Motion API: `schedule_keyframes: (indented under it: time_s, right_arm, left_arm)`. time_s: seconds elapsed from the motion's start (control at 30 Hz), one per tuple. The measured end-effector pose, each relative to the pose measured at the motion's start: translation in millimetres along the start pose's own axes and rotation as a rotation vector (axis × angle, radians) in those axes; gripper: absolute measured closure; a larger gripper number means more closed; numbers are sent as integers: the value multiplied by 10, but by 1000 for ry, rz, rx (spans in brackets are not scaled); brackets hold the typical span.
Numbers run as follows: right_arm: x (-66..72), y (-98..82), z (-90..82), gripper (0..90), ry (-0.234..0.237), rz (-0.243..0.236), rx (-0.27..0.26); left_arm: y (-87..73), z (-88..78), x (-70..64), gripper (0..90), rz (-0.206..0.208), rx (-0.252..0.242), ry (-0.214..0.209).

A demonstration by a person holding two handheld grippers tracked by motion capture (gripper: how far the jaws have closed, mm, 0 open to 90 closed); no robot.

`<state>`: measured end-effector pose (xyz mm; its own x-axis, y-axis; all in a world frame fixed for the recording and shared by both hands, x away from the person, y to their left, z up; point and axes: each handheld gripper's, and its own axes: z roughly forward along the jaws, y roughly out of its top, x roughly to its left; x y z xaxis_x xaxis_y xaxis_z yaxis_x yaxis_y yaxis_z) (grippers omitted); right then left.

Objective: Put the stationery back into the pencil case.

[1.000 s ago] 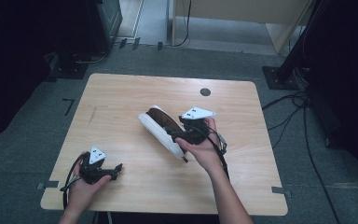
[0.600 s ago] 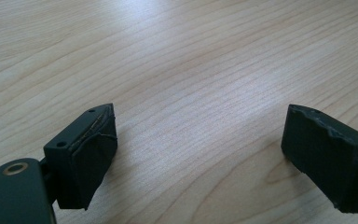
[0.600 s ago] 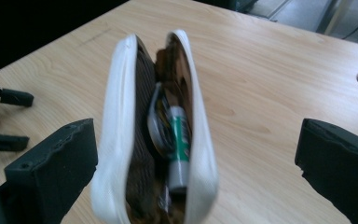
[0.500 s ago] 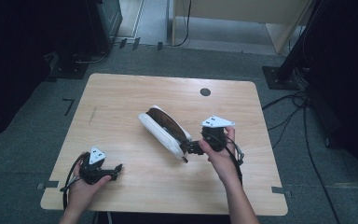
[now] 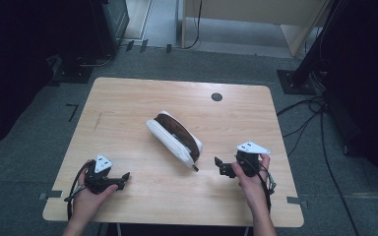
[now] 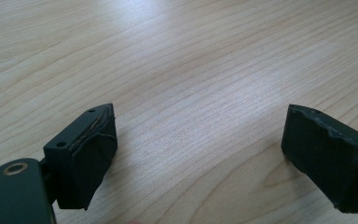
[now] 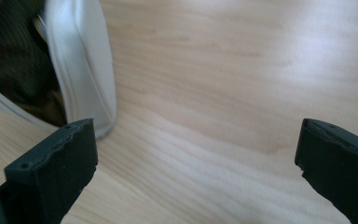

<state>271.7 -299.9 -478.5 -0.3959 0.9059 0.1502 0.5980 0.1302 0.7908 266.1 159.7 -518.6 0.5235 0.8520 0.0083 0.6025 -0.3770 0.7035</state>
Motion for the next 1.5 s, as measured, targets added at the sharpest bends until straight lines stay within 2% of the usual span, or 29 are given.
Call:
schedule_keyframes:
  time_s: [0.2,0.3,0.53,0.63,0.8,0.93,1.07,1.13,1.2,1.27,1.5]
  right_arm:
    - [-40,-257,39,0,-13,38,22]
    - [-89,-370,-4,0,-33,60,26]
    - [-330,-678,-274,0,-84,131,30]
    - [-444,-795,-423,0,-119,137,39]
    - [-603,-935,-636,0,-144,163,45]
    - [-677,-1022,-747,0,-163,162,51]
    - [-743,-1062,-812,0,-209,151,67]
    - [-755,-1079,-819,0,-227,123,76]
    - [-746,-1098,-813,0,-274,73,98]
    - [-762,-1118,-831,0,-263,60,94]
    - [-806,-1138,-860,0,-258,60,88]
  left_arm:
    - [0,0,0,107,0,0,0]
    - [-3,-4,1,108,4,1,-2]
    - [-5,-6,0,109,4,1,-2]
    - [-5,-6,0,109,4,1,-3]
    - [-5,-6,-1,109,3,1,-3]
    - [-6,-6,-1,109,3,1,-3]
    - [-6,-6,-1,110,3,0,-3]
    - [-5,-6,-1,110,4,0,-2]
    - [-5,-7,1,111,4,0,-1]
    - [-5,-7,1,112,5,1,0]
    - [-2,-4,-1,112,2,0,2]
